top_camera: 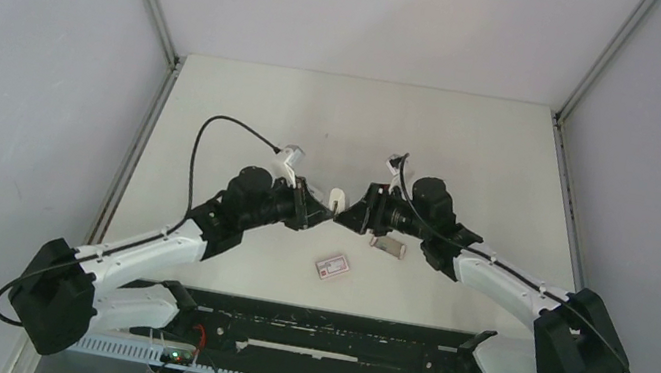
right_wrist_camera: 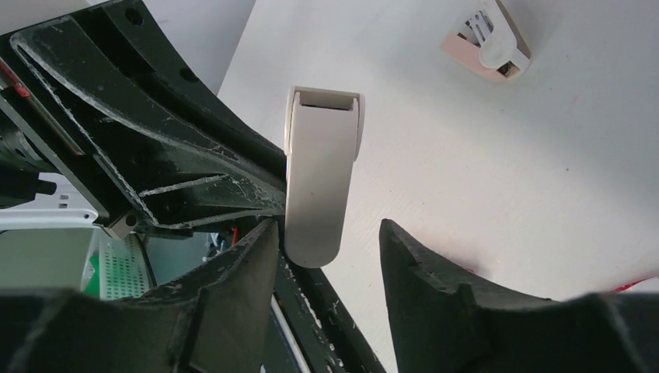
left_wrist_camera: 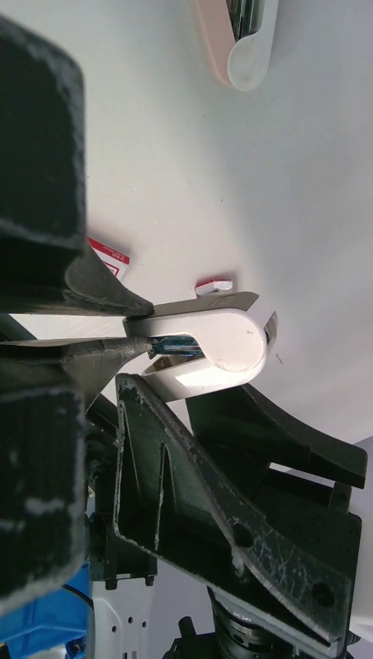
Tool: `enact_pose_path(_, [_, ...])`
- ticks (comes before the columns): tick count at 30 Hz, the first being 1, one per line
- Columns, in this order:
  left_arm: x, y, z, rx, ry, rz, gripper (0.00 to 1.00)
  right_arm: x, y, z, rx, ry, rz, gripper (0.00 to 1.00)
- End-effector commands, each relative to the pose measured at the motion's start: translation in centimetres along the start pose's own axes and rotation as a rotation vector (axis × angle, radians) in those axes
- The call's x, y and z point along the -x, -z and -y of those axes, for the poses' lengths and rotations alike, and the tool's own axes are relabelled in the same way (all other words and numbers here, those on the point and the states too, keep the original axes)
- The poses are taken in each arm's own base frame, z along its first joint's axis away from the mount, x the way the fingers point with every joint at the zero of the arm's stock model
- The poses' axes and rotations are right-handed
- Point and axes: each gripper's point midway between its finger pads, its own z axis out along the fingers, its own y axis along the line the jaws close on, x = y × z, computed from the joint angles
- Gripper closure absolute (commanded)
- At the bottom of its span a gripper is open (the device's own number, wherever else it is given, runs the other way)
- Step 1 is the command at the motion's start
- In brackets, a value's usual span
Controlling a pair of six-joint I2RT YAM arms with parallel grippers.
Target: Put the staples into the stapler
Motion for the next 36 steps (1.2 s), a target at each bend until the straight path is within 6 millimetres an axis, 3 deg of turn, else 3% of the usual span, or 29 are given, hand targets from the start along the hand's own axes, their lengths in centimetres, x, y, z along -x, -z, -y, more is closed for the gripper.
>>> enact_pose_path(1, [0.6, 0.4, 1.9, -0.079, -0.030, 0.029, 1.00, 2.2, -0.1, -2.3, 0.069, 0.048, 0.055, 0.52])
enact_pose_path(3, [0.4, 0.4, 2.2, -0.088, -0.036, 0.023, 1.00, 2.3, -0.1, -2.4, 0.074, 0.050, 0.056, 0.58])
enact_pose_path(7, [0.2, 0.5, 2.4, -0.098, -0.081, 0.010, 1.00, 2.2, 0.0, -2.5, 0.077, 0.060, 0.046, 0.86])
enact_pose_path(10, [0.0, 0.9, 1.9, -0.073, -0.127, -0.004, 1.00, 2.5, 0.5, -2.3, 0.065, 0.062, 0.047, 1.00])
enact_pose_path(16, [-1.0, 1.6, 0.9, -0.036, -0.205, -0.070, 1.00, 2.9, 2.4, -1.6, 0.052, 0.064, 0.039, 1.00])
enact_pose_path(24, [-1.6, 1.9, 1.7, -0.070, -0.264, -0.124, 1.00, 3.2, 3.7, -0.8, 0.040, 0.057, 0.021, 1.00])
enact_pose_path(27, [-1.8, 1.8, 1.8, -0.063, -0.277, -0.142, 1.00, 3.3, 3.8, -0.6, 0.033, 0.055, 0.019, 1.00])
enact_pose_path(36, [-0.6, 0.6, 4.6, -0.119, -0.224, -0.078, 1.00, 2.3, 1.9, -0.8, 0.061, 0.014, -0.021, 1.00])
